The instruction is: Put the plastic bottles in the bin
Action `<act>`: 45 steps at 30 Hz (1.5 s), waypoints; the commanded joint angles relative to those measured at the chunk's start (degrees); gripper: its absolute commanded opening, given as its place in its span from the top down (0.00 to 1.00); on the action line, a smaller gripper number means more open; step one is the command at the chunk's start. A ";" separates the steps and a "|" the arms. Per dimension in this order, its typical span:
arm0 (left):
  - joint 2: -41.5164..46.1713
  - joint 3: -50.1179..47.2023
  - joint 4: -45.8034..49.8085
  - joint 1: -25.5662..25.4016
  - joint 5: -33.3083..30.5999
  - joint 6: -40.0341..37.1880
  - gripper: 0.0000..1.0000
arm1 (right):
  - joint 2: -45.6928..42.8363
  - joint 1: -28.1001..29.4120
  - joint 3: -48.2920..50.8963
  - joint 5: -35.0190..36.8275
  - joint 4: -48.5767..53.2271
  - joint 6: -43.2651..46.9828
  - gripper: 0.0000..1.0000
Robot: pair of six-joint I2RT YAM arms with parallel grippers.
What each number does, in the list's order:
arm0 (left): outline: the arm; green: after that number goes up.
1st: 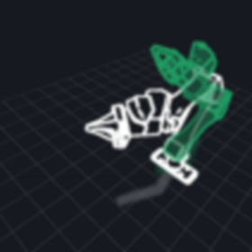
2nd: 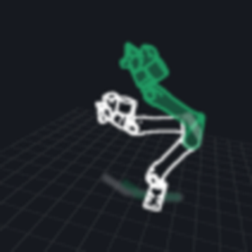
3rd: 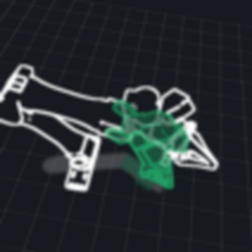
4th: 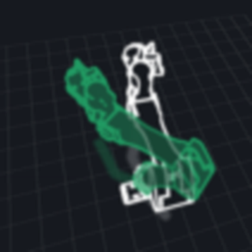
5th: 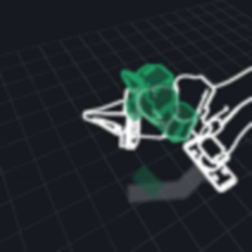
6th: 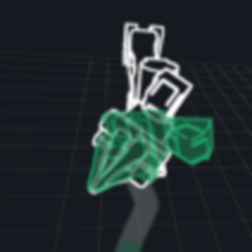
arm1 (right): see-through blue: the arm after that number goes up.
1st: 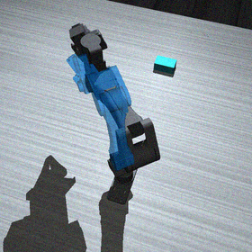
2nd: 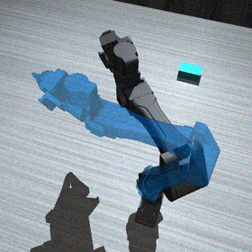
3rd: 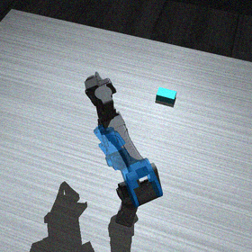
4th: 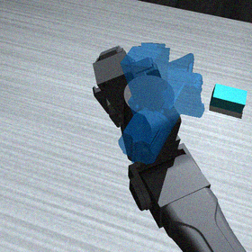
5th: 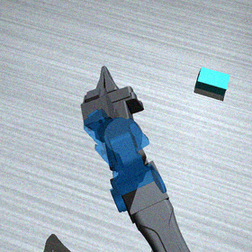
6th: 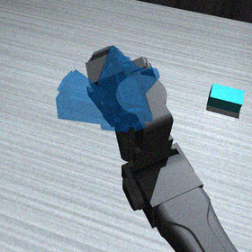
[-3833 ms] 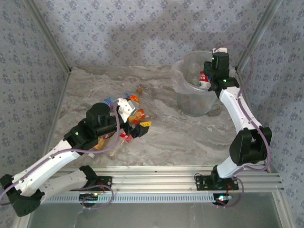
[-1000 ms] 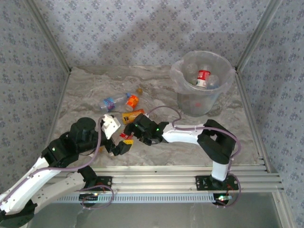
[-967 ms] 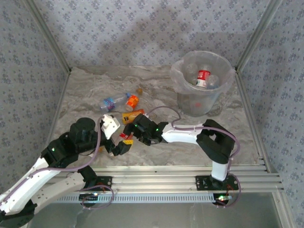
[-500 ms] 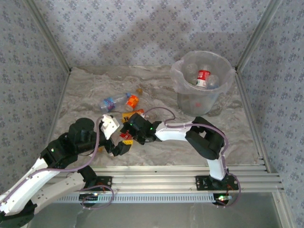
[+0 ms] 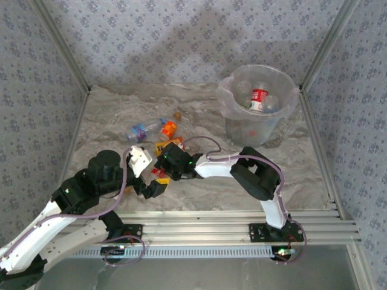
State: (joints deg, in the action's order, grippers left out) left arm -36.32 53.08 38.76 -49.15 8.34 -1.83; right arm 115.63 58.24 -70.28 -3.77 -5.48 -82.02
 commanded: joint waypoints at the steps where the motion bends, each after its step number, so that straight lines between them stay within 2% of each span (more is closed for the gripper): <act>1: 0.17 -0.35 -1.73 -0.25 0.45 0.66 0.00 | -0.60 -0.66 1.46 2.46 0.19 0.07 0.39; 9: 0.19 -0.43 -3.62 -0.17 1.17 0.55 0.00 | -8.66 -0.89 5.75 7.65 5.84 11.19 0.39; 13: -0.78 0.28 -6.16 -0.16 1.91 0.52 0.00 | -15.10 -0.68 9.34 12.98 9.86 17.76 0.39; 17: -3.14 2.47 -9.06 -0.19 1.69 0.73 0.00 | -22.37 -0.83 11.94 17.76 14.23 26.63 0.39; 21: -6.02 4.25 -14.10 -0.24 1.92 1.59 0.00 | -29.20 -1.82 12.14 18.16 18.06 36.81 0.37; 30: -14.69 8.05 -24.28 -0.17 3.88 2.35 0.00 | -38.09 -5.23 2.91 16.26 29.95 54.83 0.35; 38: -20.89 11.39 -28.56 -0.15 6.26 1.60 0.00 | -42.69 -13.24 -5.63 14.29 34.01 61.12 0.37; 45: -21.96 7.15 -31.26 -0.16 7.36 0.38 0.00 | -43.79 -22.03 -13.91 12.19 36.11 65.35 0.40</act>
State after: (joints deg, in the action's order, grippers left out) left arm -58.52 61.65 10.61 -49.15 14.20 -0.51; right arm 72.73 38.46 -80.29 9.78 28.40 -20.18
